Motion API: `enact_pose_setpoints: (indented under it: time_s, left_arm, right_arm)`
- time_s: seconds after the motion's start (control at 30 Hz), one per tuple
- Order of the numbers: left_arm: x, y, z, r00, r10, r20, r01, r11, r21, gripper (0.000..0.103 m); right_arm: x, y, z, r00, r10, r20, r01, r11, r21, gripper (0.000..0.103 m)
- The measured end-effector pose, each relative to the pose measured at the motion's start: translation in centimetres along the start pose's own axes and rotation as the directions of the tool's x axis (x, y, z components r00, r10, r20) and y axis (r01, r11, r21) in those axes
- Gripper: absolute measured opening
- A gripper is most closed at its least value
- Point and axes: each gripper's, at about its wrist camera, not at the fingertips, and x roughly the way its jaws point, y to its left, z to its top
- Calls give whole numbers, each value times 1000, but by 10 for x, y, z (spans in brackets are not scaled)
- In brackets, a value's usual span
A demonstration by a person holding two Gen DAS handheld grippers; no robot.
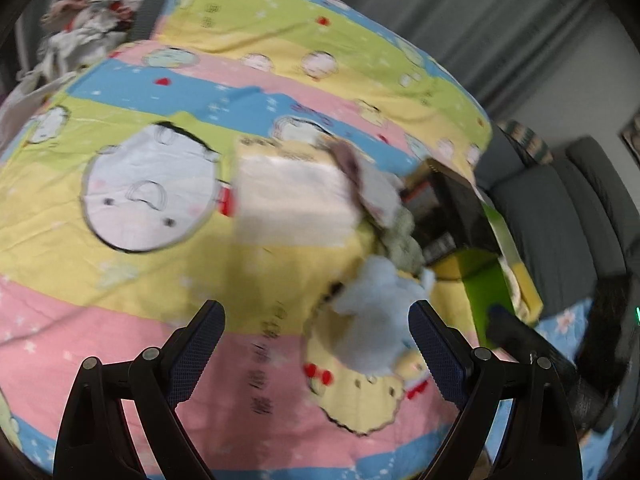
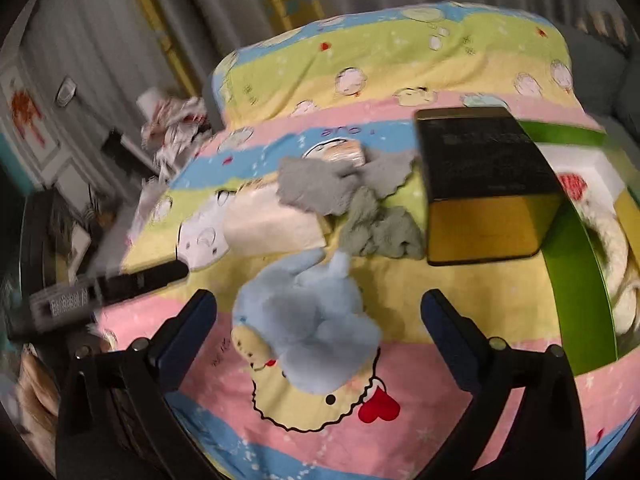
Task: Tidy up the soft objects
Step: 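Reach the right tool to the light-blue plush toy and grasp it, then carry the plush toy with the right tool into the box and release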
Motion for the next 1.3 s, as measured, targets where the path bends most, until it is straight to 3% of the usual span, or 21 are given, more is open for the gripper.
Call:
enact_pose_setpoints:
  time_s: [0.17, 0.2, 0.3, 0.37, 0.43, 0.47, 0.53, 0.73, 0.83, 1.03, 1.17, 1.3]
  left_arm:
    - [21, -33, -18, 997, -41, -71, 49, 994, 102, 93]
    - [24, -38, -21, 996, -36, -81, 46, 991, 126, 93]
    - [32, -50, -29, 998, 4, -69, 9, 982, 189, 89]
    - [37, -55, -31, 997, 32, -63, -17, 975, 224, 69]
    - [41, -53, -33, 997, 19, -69, -3, 976, 217, 55]
    - [41, -53, -33, 998, 16, -66, -2, 978, 207, 55]
    - [37, -54, -33, 999, 24, -37, -15, 975, 220, 53]
    - [20, -70, -31, 1000, -5, 23, -1, 962, 271, 51]
    - [4, -89, -28, 996, -50, 79, 22, 946, 324, 51]
    - [-8, -152, -11, 979, -156, 132, 84, 896, 436, 52]
    - [-2, -211, 3, 951, -263, 159, 135, 823, 552, 52]
    - [24, -258, 16, 935, -334, 116, 204, 777, 596, 52]
  right_arm:
    - [26, -26, -2, 990, 133, -56, -120, 974, 194, 97]
    - [32, -27, -4, 985, 153, -78, -134, 969, 210, 92]
    - [51, -25, -9, 972, 203, -123, -170, 957, 234, 90]
    - [64, -26, -12, 969, 194, -150, -151, 954, 258, 89]
    - [73, -26, -13, 962, 217, -164, -165, 945, 281, 86]
    - [79, -26, -15, 950, 262, -171, -201, 930, 308, 83]
    - [83, -29, -15, 930, 331, -162, -258, 899, 353, 71]
    - [54, -20, -11, 942, 324, -84, -283, 904, 320, 69]
    - [28, -28, -7, 939, 343, -7, -319, 881, 348, 69]
    - [-41, -44, 20, 955, 232, 187, -281, 910, 306, 69]
    - [-92, -78, 41, 933, 143, 331, -256, 909, 328, 69]
    - [-117, -117, 56, 920, 36, 390, -199, 901, 386, 69]
